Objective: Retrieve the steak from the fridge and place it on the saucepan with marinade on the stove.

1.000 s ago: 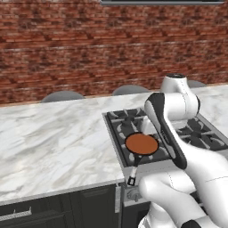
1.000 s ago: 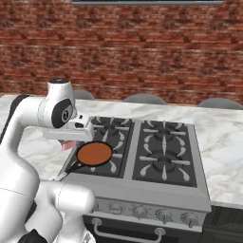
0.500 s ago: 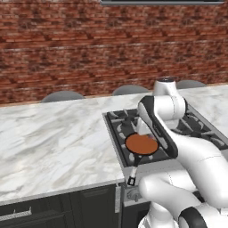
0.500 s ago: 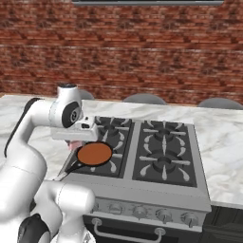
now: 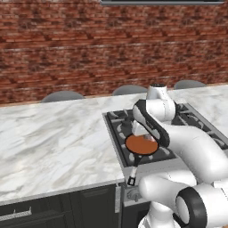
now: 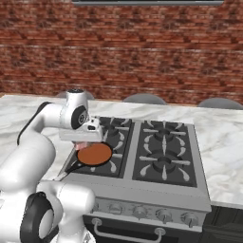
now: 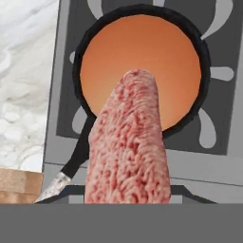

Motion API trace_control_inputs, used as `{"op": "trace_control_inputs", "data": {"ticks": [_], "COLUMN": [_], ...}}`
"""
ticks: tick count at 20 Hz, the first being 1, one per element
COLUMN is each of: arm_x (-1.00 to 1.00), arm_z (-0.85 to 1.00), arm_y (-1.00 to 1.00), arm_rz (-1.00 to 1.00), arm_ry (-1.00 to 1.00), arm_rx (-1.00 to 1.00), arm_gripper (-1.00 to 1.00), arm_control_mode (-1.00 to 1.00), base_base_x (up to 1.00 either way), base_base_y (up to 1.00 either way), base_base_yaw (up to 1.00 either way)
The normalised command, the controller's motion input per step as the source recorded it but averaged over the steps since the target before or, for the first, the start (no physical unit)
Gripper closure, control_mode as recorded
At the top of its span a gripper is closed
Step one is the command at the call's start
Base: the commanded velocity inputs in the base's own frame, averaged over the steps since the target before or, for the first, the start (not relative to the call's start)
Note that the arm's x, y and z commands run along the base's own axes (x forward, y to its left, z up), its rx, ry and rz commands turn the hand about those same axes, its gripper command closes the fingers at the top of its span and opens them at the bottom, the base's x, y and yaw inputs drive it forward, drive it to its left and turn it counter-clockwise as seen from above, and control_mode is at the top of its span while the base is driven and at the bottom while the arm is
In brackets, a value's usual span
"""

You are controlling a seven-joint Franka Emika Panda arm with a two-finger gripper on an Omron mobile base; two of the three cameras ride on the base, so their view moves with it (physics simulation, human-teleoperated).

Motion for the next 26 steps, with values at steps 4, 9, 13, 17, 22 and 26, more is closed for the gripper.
{"op": "trace_control_inputs", "data": {"ticks": [4, 9, 13, 17, 22, 26], "arm_x": [0.5, 0.43, 0.39, 0.24, 0.09, 0.05], "arm_z": [-0.61, -0.65, -0.5, -0.23, -0.01, -0.05], "arm_y": [0.0, 0.0, 0.0, 0.0, 0.0, 0.0], "arm_rz": [0.02, 0.03, 0.01, 0.0, 0.0, 0.0], "arm_ry": [0.0, 0.0, 0.0, 0.0, 0.0, 0.0], "arm_rx": [0.0, 0.0, 0.0, 0.0, 0.0, 0.0], "arm_gripper": [1.0, 1.0, 1.0, 1.0, 1.0, -1.0], "arm_control_mode": [-1.0, -1.0, -1.0, -1.0, -1.0, -1.0], "base_base_x": [0.0, 0.0, 0.0, 0.0, 0.0, 0.0], "base_base_y": [0.0, 0.0, 0.0, 0.0, 0.0, 0.0], "base_base_yaw": [0.0, 0.0, 0.0, 0.0, 0.0, 0.0]}}
